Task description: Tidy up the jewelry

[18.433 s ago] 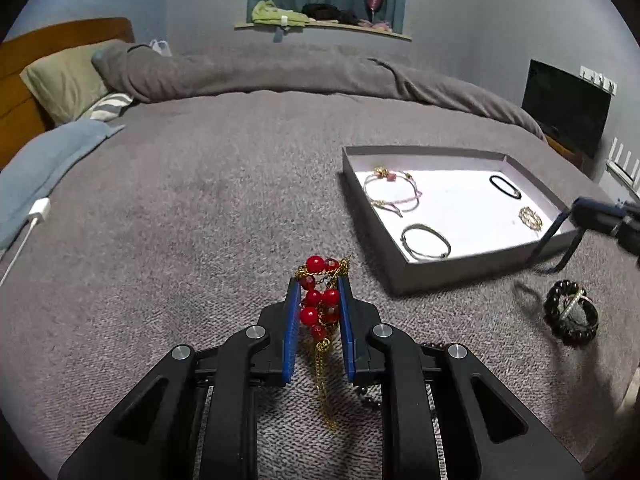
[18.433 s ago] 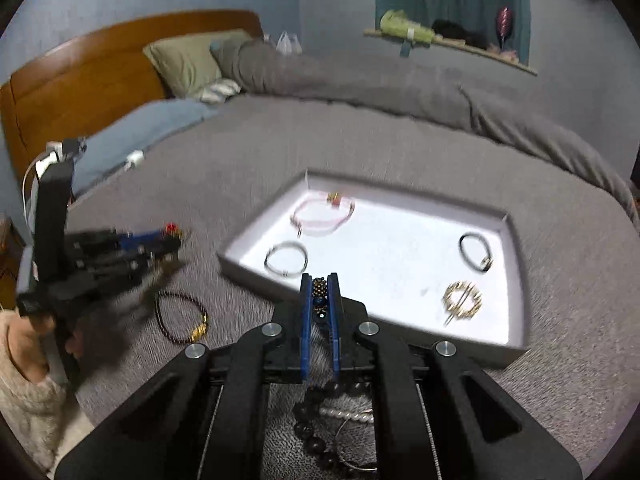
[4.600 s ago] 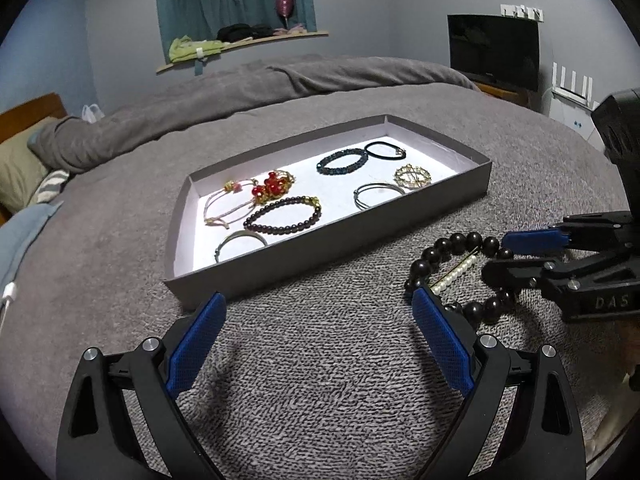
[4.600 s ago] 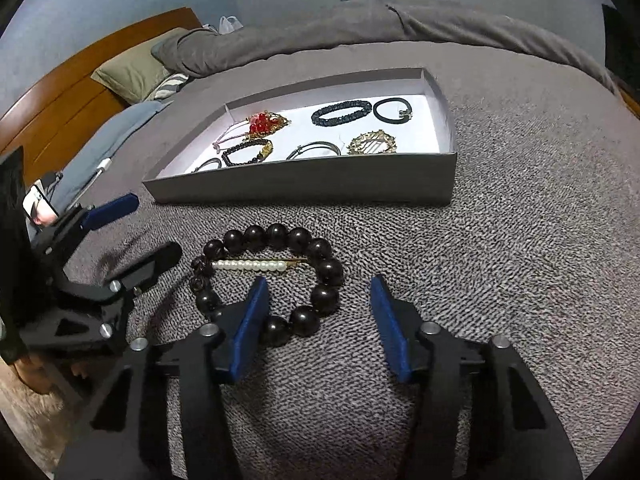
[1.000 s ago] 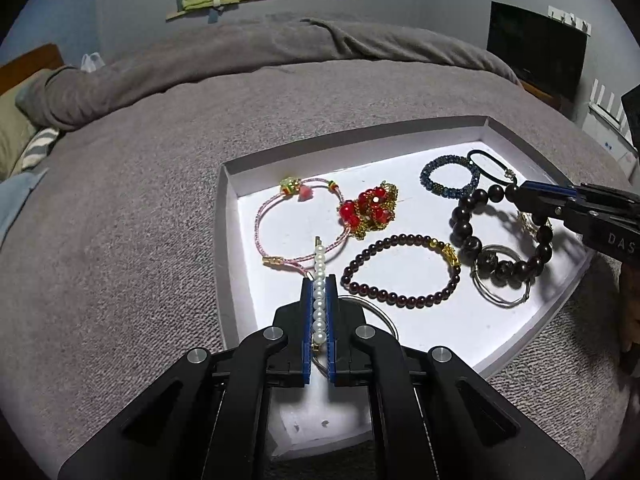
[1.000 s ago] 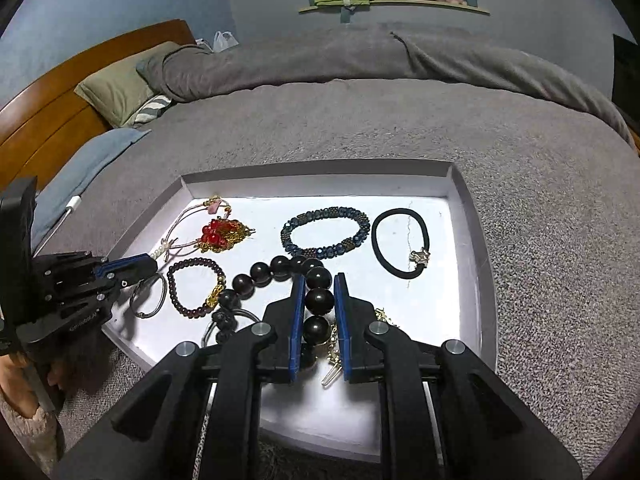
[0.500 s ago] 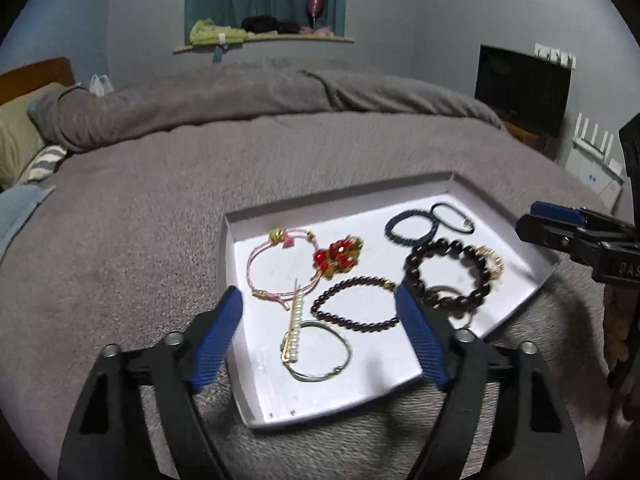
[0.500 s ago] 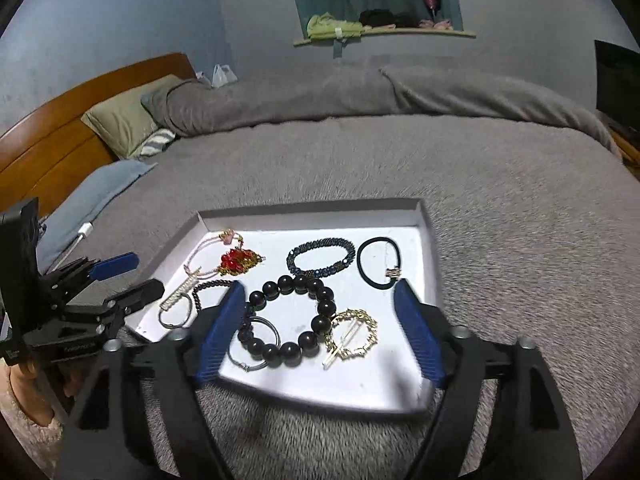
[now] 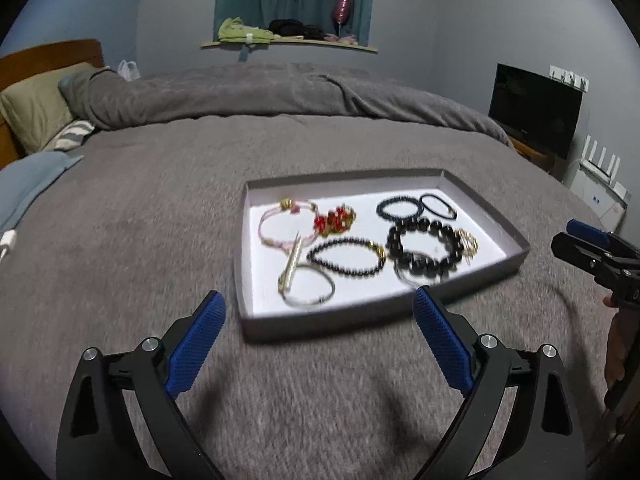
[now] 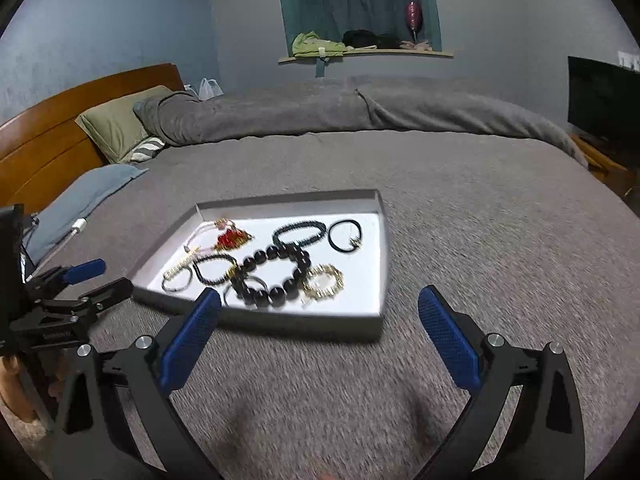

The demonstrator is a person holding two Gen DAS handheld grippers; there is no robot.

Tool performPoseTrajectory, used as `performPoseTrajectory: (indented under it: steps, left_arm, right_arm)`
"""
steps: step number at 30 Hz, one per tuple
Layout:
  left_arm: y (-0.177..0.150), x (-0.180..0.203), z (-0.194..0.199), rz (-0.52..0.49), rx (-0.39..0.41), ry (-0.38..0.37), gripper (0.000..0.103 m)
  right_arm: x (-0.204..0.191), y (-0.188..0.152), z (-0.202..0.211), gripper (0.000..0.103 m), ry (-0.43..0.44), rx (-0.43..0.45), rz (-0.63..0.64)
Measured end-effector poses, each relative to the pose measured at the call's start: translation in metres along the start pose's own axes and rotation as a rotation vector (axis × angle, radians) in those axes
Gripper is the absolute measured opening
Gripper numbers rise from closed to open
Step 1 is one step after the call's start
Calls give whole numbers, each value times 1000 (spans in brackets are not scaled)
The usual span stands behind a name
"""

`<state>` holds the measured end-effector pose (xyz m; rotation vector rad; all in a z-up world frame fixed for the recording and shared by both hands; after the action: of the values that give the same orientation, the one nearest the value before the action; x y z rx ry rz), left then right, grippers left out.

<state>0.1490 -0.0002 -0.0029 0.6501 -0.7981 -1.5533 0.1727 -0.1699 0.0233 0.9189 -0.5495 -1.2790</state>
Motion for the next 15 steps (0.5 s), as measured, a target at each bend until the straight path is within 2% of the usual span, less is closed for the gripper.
performPoseTrajectory:
  steps: [8,15]
  left_arm:
    - [-26,11,12,-26,-9,24,95]
    - [-27,14,7,-70,30,66,95]
  right_arm:
    - [5,-28,-1,97,-33,-12,-21]
    - [-1,-32,-11,97,-65,0,36]
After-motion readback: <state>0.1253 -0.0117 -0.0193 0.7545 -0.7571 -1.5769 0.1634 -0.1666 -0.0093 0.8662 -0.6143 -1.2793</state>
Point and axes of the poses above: each gripper's, at about its wrist camera, not at the fingertips, and z roughly against the way its jaws point, x to its right, y to its top, the point moved 7 cm from there along -z, roughly the way its jaws point, and after that the axes turned 3 degrees about y, right-handed, at the moved point
